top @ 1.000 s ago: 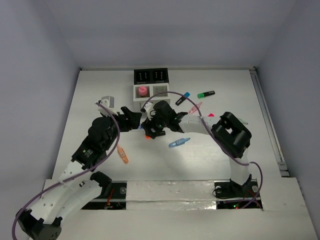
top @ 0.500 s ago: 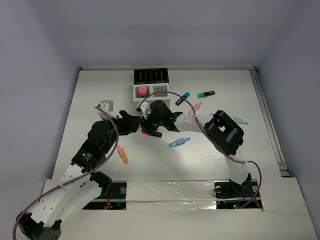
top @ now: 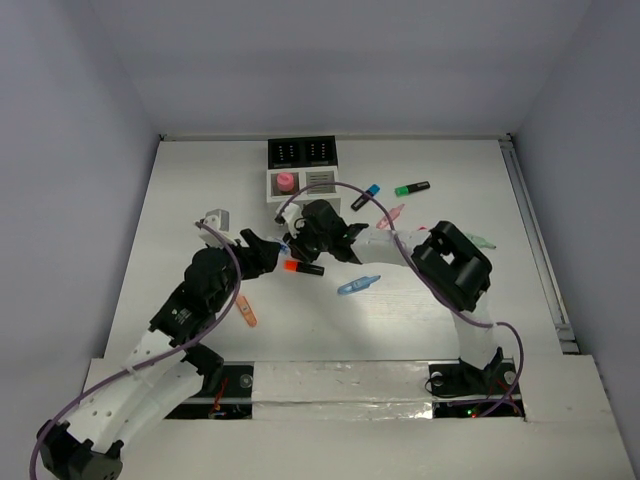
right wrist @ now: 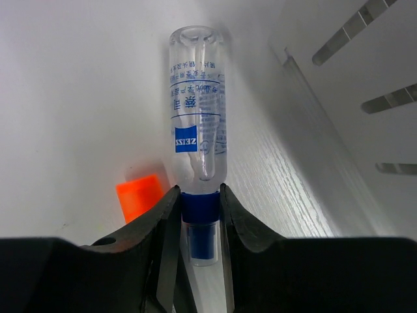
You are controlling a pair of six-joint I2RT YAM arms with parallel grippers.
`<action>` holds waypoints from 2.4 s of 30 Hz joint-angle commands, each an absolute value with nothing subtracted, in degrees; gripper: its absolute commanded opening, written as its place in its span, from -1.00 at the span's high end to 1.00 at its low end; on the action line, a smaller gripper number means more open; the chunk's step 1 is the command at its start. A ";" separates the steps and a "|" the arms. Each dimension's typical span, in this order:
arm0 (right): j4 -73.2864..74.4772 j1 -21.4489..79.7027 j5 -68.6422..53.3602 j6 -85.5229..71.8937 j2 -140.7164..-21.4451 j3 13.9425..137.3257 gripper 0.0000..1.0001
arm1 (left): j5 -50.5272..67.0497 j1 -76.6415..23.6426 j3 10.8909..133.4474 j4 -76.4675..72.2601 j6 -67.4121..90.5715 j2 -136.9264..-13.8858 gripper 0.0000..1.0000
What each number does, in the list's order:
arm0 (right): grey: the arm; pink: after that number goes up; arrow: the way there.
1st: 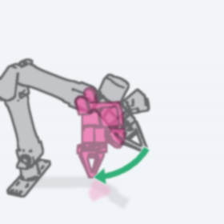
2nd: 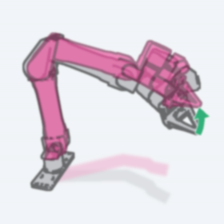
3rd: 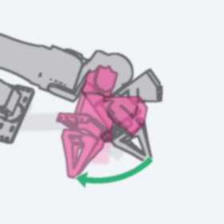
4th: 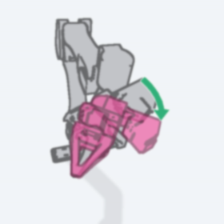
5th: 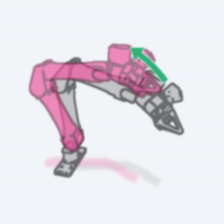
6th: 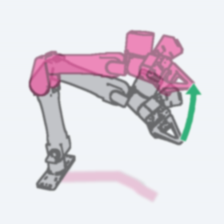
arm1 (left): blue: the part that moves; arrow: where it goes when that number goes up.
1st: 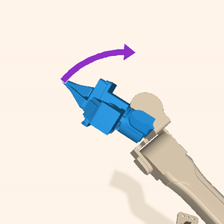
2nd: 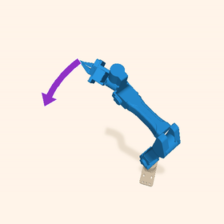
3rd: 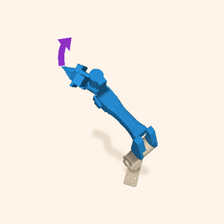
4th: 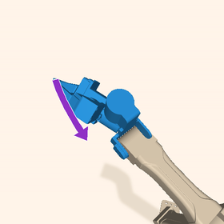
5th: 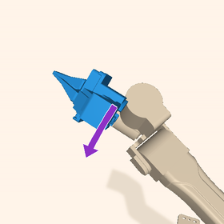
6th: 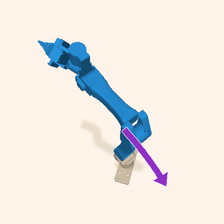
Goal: Sort the stationery into containers
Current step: Pick up the stationery from the center of the board, then place the stationery in the storage box.
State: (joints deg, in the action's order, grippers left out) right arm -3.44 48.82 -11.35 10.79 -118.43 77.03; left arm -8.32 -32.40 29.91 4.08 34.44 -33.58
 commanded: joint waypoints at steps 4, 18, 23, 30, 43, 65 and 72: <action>-2.90 49.04 -11.51 11.87 -110.22 75.68 0.81 | -9.58 -32.17 27.07 0.36 35.94 -33.22 -0.21; 33.38 49.04 -25.39 14.59 -92.74 79.89 0.93 | -0.27 -32.17 21.46 -12.47 31.64 -29.90 -0.10; 43.05 49.04 -30.58 15.99 -88.86 79.28 0.95 | 6.39 -32.17 18.64 -16.78 31.03 -26.02 -0.13; 48.60 49.04 -34.96 16.70 -87.10 79.72 1.00 | 23.10 -32.17 17.05 -22.24 34.71 -29.17 -0.18; 49.22 49.04 -49.30 20.30 -85.96 79.19 1.00 | 31.20 -38.75 25.13 -5.73 34.28 -28.75 -0.48; 56.16 49.04 -56.95 24.61 -89.29 87.89 1.00 | 39.45 -40.78 37.00 10.46 18.99 -38.93 -0.37; 57.66 49.04 -56.86 24.79 -91.84 89.65 1.00 | 45.52 -40.78 37.35 7.91 17.32 -42.80 0.15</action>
